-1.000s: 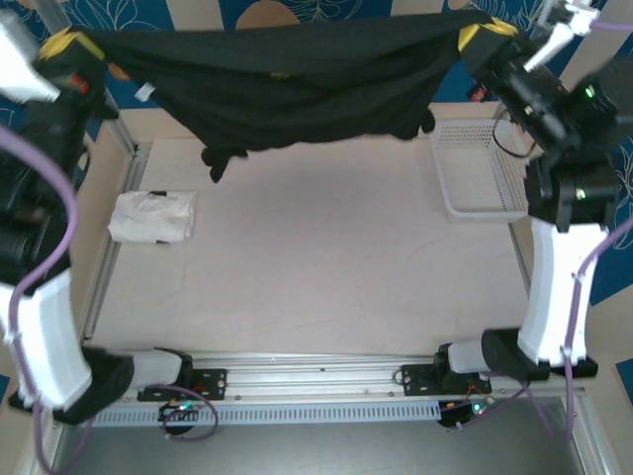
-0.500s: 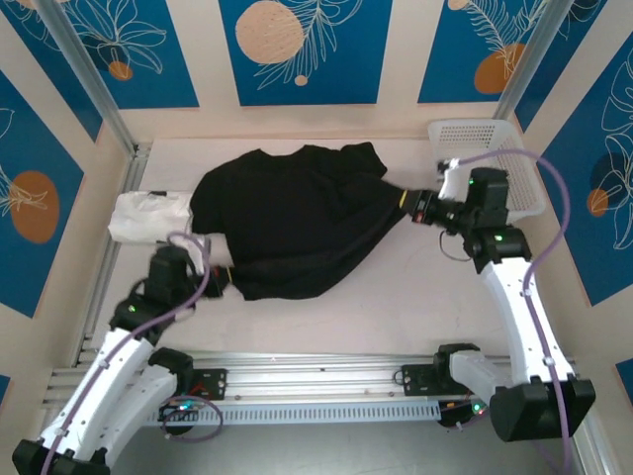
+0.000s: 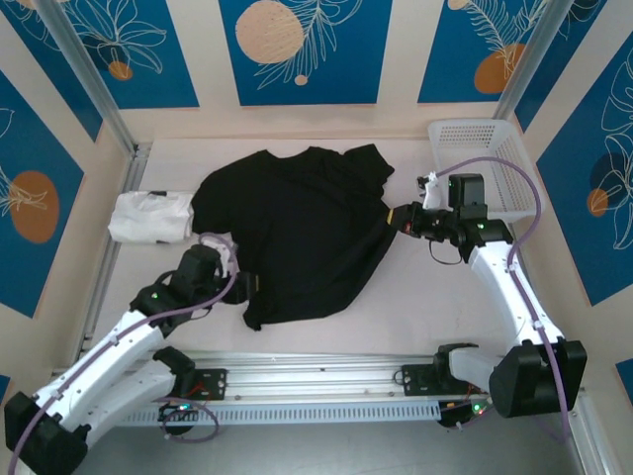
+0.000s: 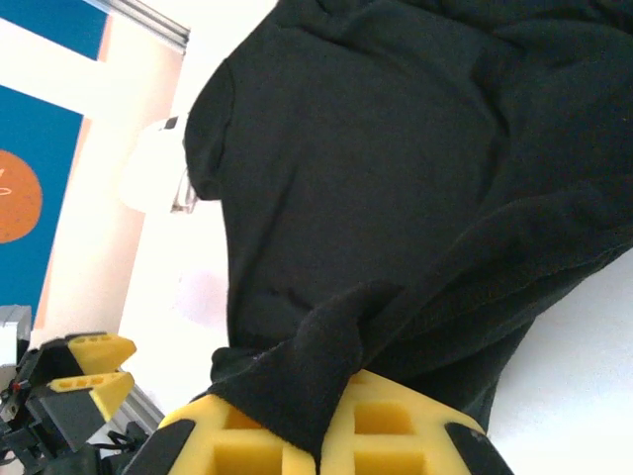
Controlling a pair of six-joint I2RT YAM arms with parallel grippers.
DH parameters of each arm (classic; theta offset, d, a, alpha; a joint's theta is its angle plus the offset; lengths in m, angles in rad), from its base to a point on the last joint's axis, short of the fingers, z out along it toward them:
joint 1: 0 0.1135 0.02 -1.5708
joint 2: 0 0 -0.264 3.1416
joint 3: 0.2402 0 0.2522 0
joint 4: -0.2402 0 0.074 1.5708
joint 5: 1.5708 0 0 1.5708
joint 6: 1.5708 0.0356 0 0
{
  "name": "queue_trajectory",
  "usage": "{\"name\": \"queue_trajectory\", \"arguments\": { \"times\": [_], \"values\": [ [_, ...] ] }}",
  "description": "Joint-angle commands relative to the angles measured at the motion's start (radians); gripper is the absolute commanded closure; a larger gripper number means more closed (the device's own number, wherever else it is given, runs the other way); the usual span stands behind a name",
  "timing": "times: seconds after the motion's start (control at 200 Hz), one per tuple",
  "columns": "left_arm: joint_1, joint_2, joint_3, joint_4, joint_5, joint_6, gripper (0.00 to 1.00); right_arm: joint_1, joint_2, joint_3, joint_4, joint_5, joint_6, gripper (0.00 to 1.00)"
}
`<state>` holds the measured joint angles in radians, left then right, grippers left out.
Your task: Fold the inside-out t-shirt
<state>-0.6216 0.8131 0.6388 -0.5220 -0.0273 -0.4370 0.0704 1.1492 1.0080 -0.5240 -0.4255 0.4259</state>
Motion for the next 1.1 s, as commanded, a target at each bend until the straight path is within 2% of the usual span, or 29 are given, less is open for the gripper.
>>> {"name": "queue_trajectory", "arguments": {
  "times": [0.0,0.165,0.29,0.345,0.415,0.475,0.525,0.565,0.605,0.655,0.665,0.675,0.705,0.745,0.78,0.905,0.97,1.09],
  "values": [
    [-0.121,0.119,0.089,0.183,-0.106,0.166,0.27,0.006,-0.003,0.050,-0.022,-0.045,-0.014,1.00],
    [-0.297,0.483,0.224,0.372,-0.031,0.297,0.23,0.008,-0.009,0.055,-0.021,-0.050,-0.009,1.00],
    [-0.322,0.667,0.287,0.472,0.037,0.319,0.22,0.008,-0.016,0.053,-0.021,-0.036,-0.009,1.00],
    [-0.322,0.721,0.291,0.521,0.055,0.302,0.25,0.007,-0.016,0.048,-0.014,-0.029,-0.006,1.00],
    [-0.320,0.774,0.300,0.548,0.070,0.293,0.33,0.006,-0.014,0.042,-0.008,-0.023,-0.001,1.00],
    [-0.319,0.804,0.302,0.570,0.082,0.280,0.46,0.006,-0.014,0.034,0.000,-0.017,0.001,1.00],
    [-0.318,0.819,0.307,0.571,0.078,0.272,0.62,0.006,-0.014,0.027,0.004,-0.003,0.001,1.00],
    [-0.311,0.819,0.310,0.562,0.066,0.256,0.79,0.006,-0.017,0.024,-0.005,0.032,-0.002,1.00],
    [-0.297,0.806,0.304,0.564,0.067,0.236,1.00,0.006,-0.021,0.024,-0.028,0.107,-0.002,0.91],
    [-0.280,0.772,0.286,0.578,0.065,0.210,1.00,0.010,-0.035,0.020,-0.062,0.289,0.013,0.62],
    [-0.276,0.764,0.281,0.583,0.069,0.205,1.00,0.013,-0.042,0.018,-0.066,0.329,0.018,0.45],
    [-0.272,0.758,0.276,0.586,0.071,0.200,1.00,0.014,-0.048,0.015,-0.071,0.366,0.026,0.36],
    [-0.262,0.732,0.265,0.595,0.083,0.182,1.00,0.030,-0.075,0.000,-0.074,0.470,0.034,0.26],
    [-0.247,0.700,0.255,0.600,0.099,0.158,1.00,0.070,-0.125,-0.030,-0.047,0.553,0.017,0.23],
    [-0.234,0.674,0.250,0.601,0.115,0.141,1.00,0.111,-0.177,-0.069,0.004,0.565,-0.018,0.21],
    [-0.187,0.605,0.256,0.562,0.190,0.095,1.00,0.300,-0.312,-0.208,0.218,0.410,-0.181,0.20],
    [-0.156,0.576,0.268,0.531,0.233,0.073,1.00,0.428,-0.328,-0.266,0.295,0.389,-0.245,0.23],
    [-0.107,0.545,0.325,0.437,0.320,0.061,1.00,0.633,-0.281,-0.395,0.475,0.480,-0.322,0.25]
  ]
}}
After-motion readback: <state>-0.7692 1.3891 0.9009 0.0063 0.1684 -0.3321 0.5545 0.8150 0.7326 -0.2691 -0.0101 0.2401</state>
